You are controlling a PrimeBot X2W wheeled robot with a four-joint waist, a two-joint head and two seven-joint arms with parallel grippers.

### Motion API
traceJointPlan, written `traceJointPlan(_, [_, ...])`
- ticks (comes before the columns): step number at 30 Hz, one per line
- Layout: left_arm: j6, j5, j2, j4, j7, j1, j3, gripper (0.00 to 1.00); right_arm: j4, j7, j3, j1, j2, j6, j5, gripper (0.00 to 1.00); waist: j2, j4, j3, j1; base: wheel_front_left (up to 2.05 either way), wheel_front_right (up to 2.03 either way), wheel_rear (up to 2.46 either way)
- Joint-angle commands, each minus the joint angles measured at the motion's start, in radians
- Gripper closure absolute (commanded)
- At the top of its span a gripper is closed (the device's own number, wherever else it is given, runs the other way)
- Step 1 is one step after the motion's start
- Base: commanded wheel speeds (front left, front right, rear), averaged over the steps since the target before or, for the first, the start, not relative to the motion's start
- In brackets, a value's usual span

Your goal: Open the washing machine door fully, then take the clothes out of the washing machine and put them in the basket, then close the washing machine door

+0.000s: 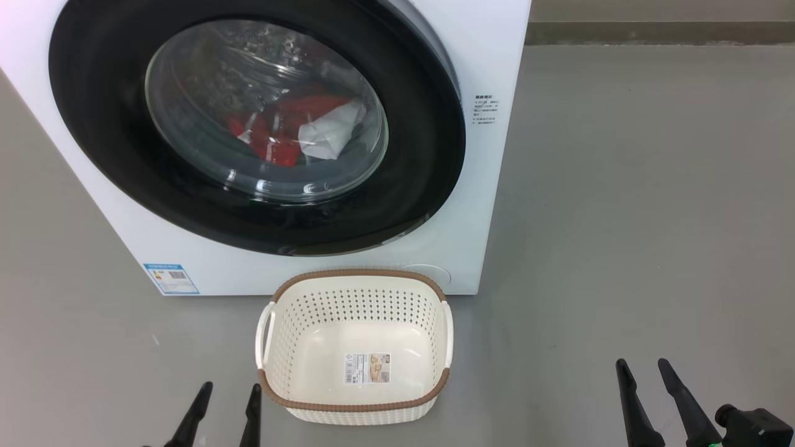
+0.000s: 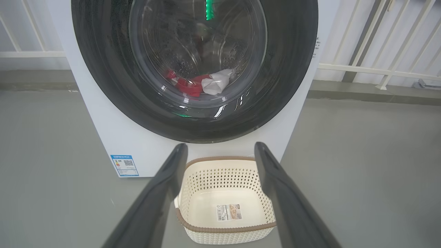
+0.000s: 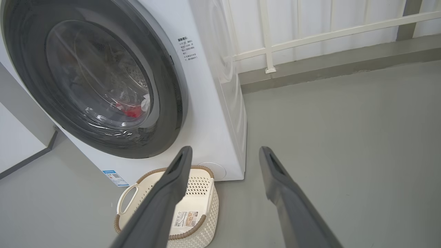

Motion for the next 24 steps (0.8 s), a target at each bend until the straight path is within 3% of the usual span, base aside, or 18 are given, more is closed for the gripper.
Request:
traceJointPlan(1, [-0.006, 0.034, 0.009, -0.031, -0.017, -0.008, 0.034, 0.0, -0.031, -0.017, 0.02, -0.006, -0.013, 0.001, -0.027, 0.0, 0.0, 0.0, 0.0, 0.0, 0.0, 0.0, 0.0])
traceJointPlan(8, [-0.012, 0.112, 0.006, -0.038, -0.038, 0.001, 0.04, 0.0, -0.042, -0.038, 0.023, 0.006, -0.013, 0.001, -0.095, 0.0, 0.0, 0.0, -0.001, 0.0, 0.0, 0.0, 0.0])
traceJointPlan(23, [-0.022, 0.073, -0.002, -0.022, -0.039, -0.006, 0.054, 0.0, -0.056, -0.039, 0.031, -0.003, -0.012, 0.001, -0.034, 0.0, 0.0, -0.004, 0.005, 0.0, 0.0, 0.0, 0.0])
traceJointPlan(24, [-0.022, 0.072, -0.002, -0.022, -0.039, -0.007, 0.053, 0.0, -0.057, -0.039, 0.036, -0.008, -0.012, 0.001, -0.02, 0.24, 0.0, -0.005, 0.006, 0.0, 0.0, 0.0, 0.0])
